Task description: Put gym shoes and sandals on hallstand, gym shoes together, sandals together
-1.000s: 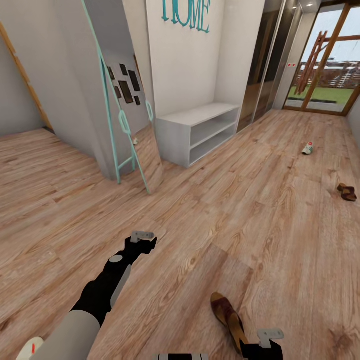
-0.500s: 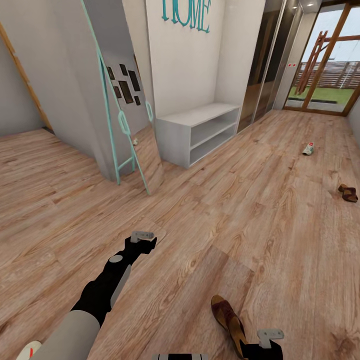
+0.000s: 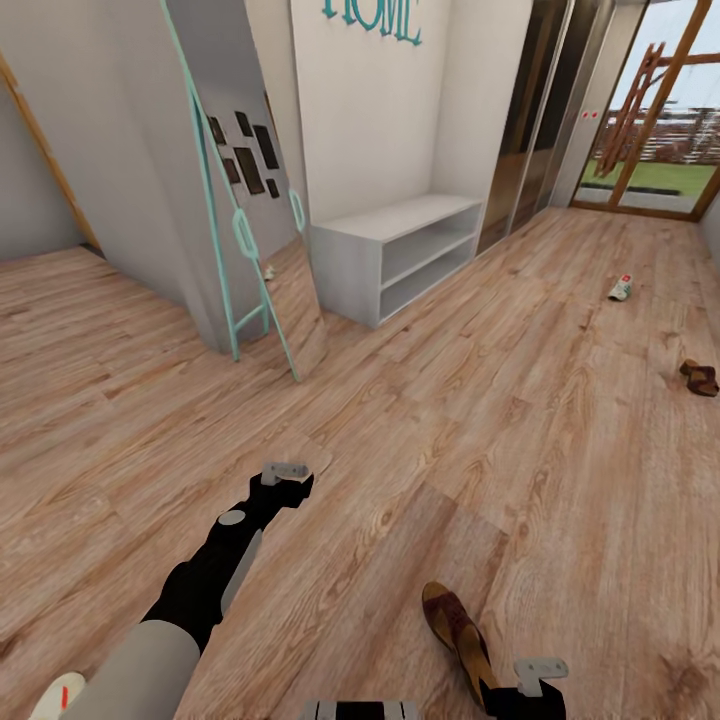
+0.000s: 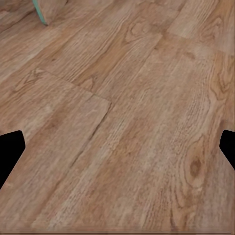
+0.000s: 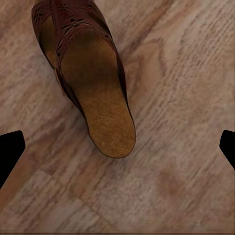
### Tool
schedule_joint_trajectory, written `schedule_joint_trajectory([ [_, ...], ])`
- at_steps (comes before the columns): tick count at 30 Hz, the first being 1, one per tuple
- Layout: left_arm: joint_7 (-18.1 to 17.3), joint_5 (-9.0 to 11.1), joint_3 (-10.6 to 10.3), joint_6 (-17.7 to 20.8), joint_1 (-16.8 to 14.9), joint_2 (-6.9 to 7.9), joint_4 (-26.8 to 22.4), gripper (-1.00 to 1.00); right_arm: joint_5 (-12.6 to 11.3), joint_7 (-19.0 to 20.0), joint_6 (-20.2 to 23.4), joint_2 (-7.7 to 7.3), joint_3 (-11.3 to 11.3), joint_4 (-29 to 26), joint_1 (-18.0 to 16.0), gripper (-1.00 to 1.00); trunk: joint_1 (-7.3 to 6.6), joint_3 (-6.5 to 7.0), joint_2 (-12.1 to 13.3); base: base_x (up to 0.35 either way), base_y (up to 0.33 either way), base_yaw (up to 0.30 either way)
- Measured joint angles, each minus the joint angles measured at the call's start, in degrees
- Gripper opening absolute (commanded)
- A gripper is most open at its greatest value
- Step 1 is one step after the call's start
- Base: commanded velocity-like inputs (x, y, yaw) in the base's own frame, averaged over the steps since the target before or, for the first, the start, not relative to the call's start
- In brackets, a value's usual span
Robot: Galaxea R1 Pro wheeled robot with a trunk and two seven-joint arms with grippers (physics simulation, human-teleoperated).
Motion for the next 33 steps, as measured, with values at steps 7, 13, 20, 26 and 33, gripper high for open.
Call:
schedule_joint_trajectory([
  [7,0.0,0.0,0.0,0.0,0.0,0.0,0.0,1.0,0.0,0.0,0.0,0.0,0.0,0.0,0.0,1.0,0.18,-2.1,-0.1,0.0,0.0,0.0],
  [13,0.0,0.0,0.0,0.0,0.0,-0.02,0.0,1.0,0.0,0.0,0.0,0.0,0.0,0.0,0.0,1.0,0.34,-3.98,-0.2,0.0,0.0,0.0],
  [20,0.0,0.0,0.0,0.0,0.0,-0.04,0.0,1.0,0.0,0.0,0.0,0.0,0.0,0.0,0.0,1.0,0.52,-6.18,-0.3,0.0,0.0,0.0],
  [26,0.0,0.0,0.0,0.0,0.0,-0.05,0.0,1.0,0.0,0.0,0.0,0.0,0.0,0.0,0.0,1.0,0.67,-8.07,-0.4,0.0,0.0,0.0],
  [33,0.0,0.0,0.0,0.0,0.0,-0.03,0.0,1.0,0.0,-0.1,0.0,0.0,0.0,0.0,0.0,1.0,0.85,-10.27,-0.4,0.0,0.0,0.0],
])
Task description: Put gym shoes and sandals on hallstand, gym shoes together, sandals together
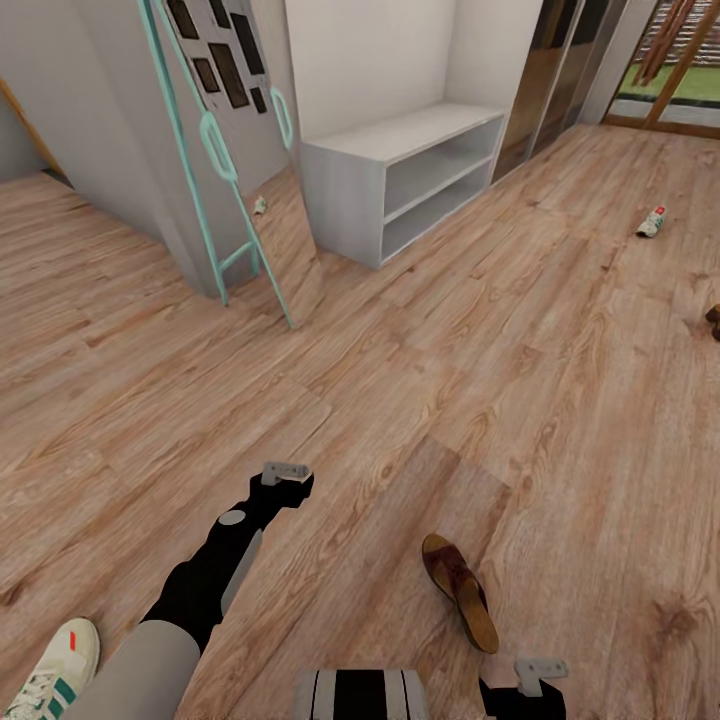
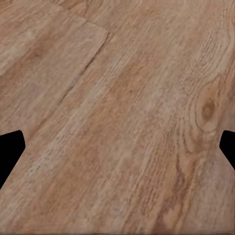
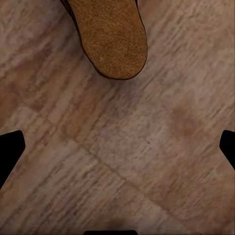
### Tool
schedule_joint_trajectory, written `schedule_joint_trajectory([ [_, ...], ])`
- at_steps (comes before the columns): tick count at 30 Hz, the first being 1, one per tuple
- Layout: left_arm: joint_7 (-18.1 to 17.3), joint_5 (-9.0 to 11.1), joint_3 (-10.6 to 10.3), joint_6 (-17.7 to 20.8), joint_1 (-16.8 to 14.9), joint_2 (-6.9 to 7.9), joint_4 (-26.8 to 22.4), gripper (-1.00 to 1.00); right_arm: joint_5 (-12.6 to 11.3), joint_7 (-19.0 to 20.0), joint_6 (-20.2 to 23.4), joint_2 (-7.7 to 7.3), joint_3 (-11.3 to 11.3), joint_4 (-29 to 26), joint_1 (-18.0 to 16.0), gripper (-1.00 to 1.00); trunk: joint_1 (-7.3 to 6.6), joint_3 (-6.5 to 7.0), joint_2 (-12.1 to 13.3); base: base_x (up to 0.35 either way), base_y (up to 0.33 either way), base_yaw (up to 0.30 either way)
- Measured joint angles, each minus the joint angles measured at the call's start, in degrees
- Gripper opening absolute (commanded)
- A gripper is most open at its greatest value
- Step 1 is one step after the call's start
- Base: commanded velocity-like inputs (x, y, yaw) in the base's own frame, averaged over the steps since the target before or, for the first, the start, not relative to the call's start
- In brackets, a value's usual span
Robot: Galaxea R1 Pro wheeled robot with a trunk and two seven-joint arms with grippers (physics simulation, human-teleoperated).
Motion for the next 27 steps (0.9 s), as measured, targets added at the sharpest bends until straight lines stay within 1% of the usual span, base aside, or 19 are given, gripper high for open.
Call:
schedule_joint_trajectory([
  [6,0.0,0.0,0.0,0.0,0.0,-0.01,0.0,1.0,0.0,0.0,0.0,0.0,0.0,0.0,0.0,1.0,0.0,-0.49,0.0,0.0,0.0,0.0],
  [12,0.0,0.0,0.0,-0.1,0.0,-0.01,-0.1,1.0,0.0,-0.1,0.0,0.02,0.0,0.1,0.0,1.0,0.0,-0.61,0.0,0.0,0.0,0.0],
  [14,0.0,0.0,0.0,0.0,0.0,-0.03,-0.1,1.0,0.0,-0.1,-0.1,0.05,0.0,1.8,0.0,1.0,0.0,-0.62,0.0,0.0,0.0,0.0],
  [18,0.0,0.0,-0.1,0.0,0.0,-0.1,-0.1,1.0,-0.1,-0.1,-0.1,-0.1,-0.3,7.5,-0.2,1.0,0.0,-0.62,0.0,0.0,0.0,0.0],
  [19,0.0,0.0,-0.1,0.0,0.0,-0.11,-0.1,1.0,-0.1,-0.1,-0.1,-0.12,-0.3,8.2,-0.4,1.0,0.0,-0.62,0.0,0.0,0.0,0.0],
  [21,0.0,0.0,-0.1,0.0,0.0,-0.13,-0.1,1.0,0.0,-0.1,-0.1,-0.12,-0.4,9.9,-2.8,1.0,0.0,-0.62,0.0,0.0,0.0,0.0],
  [24,0.0,0.0,-0.1,0.0,0.0,-0.14,-0.1,1.0,0.0,-0.1,-0.1,-0.11,-0.4,10.9,-5.6,1.0,0.0,-0.62,0.0,0.0,0.0,0.0],
  [27,0.0,0.0,-0.1,0.0,0.0,-0.14,0.0,1.0,0.0,-0.1,-0.1,-0.1,-0.4,13.3,-10.1,1.0,0.0,-0.62,0.0,0.0,0.0,0.0],
])
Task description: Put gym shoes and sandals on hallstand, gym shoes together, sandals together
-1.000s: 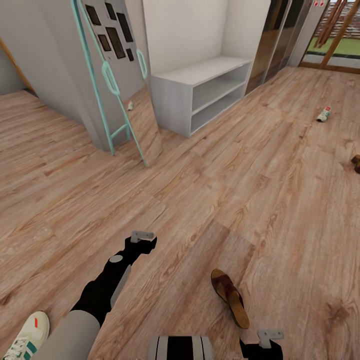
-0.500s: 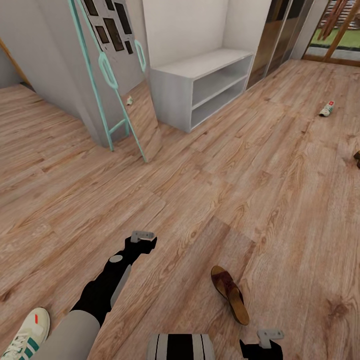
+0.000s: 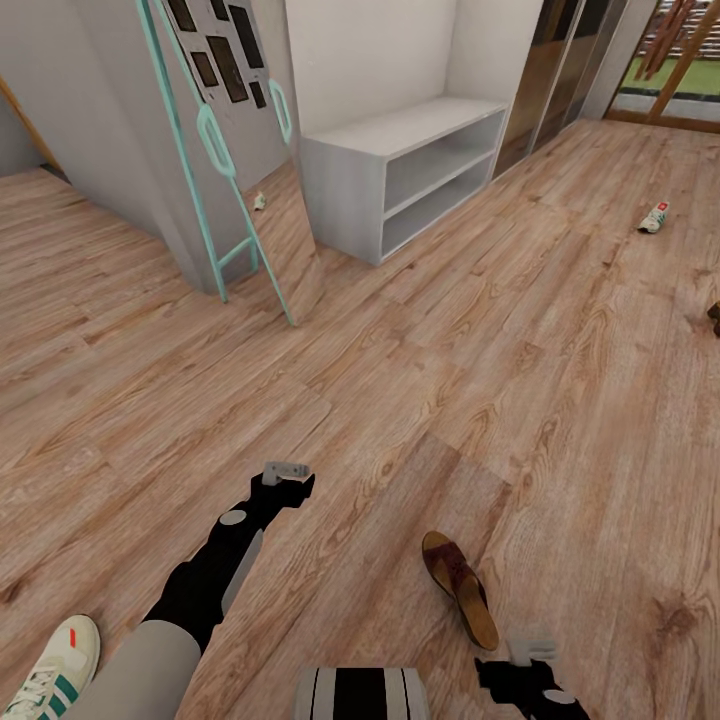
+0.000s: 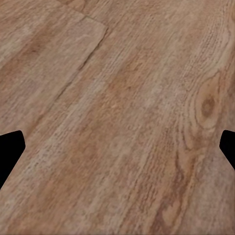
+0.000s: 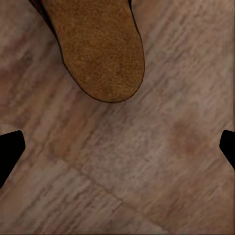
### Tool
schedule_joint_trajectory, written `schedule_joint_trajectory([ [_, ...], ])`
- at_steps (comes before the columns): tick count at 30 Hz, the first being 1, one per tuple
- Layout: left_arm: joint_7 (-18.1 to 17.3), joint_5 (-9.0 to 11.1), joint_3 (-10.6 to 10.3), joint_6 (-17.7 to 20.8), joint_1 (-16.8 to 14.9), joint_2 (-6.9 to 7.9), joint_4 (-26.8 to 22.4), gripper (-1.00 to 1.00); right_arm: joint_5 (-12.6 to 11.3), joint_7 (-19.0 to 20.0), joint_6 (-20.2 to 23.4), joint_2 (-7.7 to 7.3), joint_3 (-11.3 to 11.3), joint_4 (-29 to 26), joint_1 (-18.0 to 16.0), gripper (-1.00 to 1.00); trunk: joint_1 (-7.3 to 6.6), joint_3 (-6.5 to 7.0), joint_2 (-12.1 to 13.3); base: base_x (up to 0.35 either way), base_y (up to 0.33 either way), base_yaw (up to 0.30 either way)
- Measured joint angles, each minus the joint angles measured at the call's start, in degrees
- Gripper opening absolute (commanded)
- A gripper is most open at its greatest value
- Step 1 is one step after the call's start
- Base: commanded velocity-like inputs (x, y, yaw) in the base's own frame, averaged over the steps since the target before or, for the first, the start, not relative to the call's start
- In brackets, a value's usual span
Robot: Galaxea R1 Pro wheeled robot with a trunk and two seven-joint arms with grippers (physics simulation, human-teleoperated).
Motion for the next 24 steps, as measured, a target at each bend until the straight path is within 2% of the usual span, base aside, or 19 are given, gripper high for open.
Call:
schedule_joint_trajectory([
  [2,0.0,0.0,0.0,0.0,0.0,0.0,0.0,1.0,0.0,0.0,0.0,0.0,0.0,1.1,-1.9,1.0,0.0,0.0,0.0,0.0,0.0,0.0],
  [9,0.0,0.0,0.0,0.0,0.0,0.0,0.0,1.0,0.0,0.0,0.0,0.0,-0.1,1.4,-3.2,1.0,0.0,0.0,0.0,0.0,0.0,0.0],
  [14,0.0,0.0,0.0,0.0,0.0,0.04,0.1,1.0,-0.1,-0.1,0.0,0.05,0.0,1.5,-6.1,1.0,0.0,0.0,0.0,0.0,0.0,0.0],
  [24,0.0,0.0,0.0,0.0,0.0,0.09,0.1,1.0,-0.4,0.1,0.0,0.2,0.2,1.6,-6.8,1.0,0.0,0.0,0.0,0.0,0.0,0.0],
])
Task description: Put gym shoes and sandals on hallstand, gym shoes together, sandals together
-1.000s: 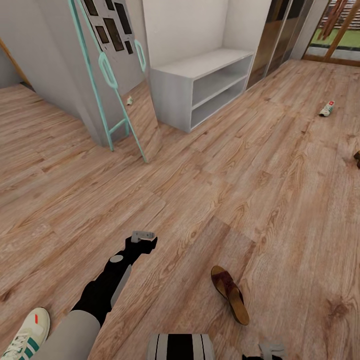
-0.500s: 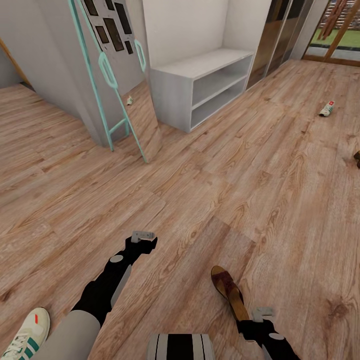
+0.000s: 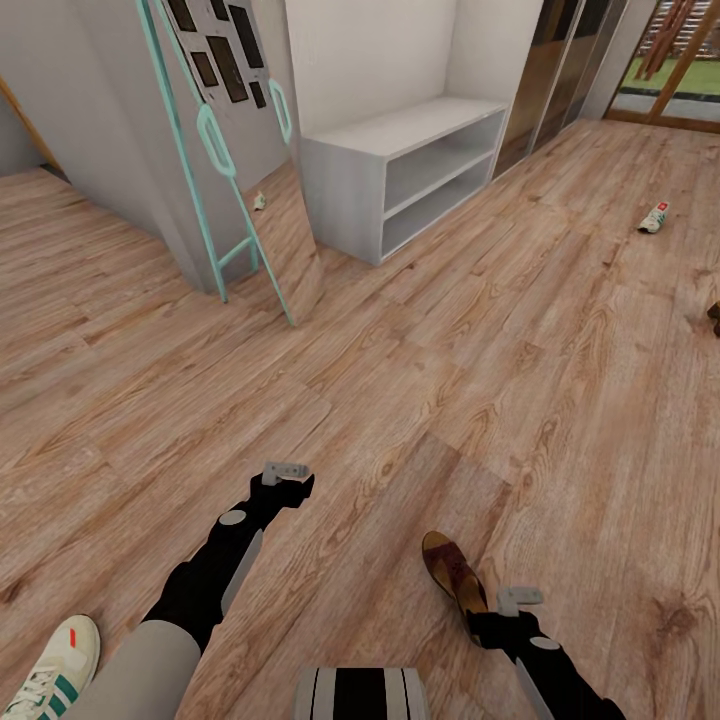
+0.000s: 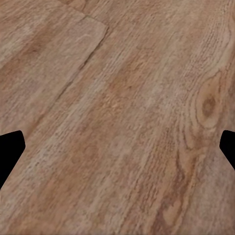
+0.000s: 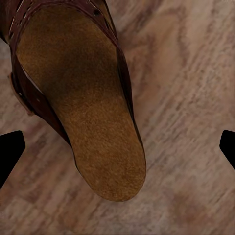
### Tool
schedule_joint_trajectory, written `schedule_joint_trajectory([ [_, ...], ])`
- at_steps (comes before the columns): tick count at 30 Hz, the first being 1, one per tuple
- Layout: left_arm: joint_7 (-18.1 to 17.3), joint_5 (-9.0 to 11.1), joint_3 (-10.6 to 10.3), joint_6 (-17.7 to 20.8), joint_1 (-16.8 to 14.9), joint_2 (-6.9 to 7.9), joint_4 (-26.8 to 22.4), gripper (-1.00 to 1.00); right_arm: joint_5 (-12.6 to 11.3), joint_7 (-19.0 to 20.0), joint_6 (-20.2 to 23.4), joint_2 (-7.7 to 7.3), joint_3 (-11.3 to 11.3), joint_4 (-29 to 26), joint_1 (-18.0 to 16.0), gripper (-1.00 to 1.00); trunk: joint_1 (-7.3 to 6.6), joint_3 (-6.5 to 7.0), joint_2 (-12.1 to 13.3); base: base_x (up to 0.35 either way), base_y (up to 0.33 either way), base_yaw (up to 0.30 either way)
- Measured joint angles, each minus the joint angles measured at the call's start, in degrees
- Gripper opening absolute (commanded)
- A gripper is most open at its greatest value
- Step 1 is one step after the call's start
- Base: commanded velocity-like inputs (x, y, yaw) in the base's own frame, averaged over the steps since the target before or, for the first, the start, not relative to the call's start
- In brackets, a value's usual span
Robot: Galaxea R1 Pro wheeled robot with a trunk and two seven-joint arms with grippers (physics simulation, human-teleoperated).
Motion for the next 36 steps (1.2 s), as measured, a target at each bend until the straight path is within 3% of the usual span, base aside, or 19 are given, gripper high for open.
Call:
schedule_joint_trajectory([
  [27,0.0,0.0,0.0,0.0,0.0,-0.02,-0.1,1.0,0.4,0.1,0.0,-0.01,0.2,-0.1,0.0,1.0,0.0,0.0,0.0,0.036,0.0,0.0],
  [36,0.0,0.0,0.0,0.0,0.0,0.0,-0.1,1.0,0.4,0.1,0.0,-0.01,0.2,-0.3,0.0,1.0,0.24,-2.56,-0.1,0.0,0.0,0.0],
])
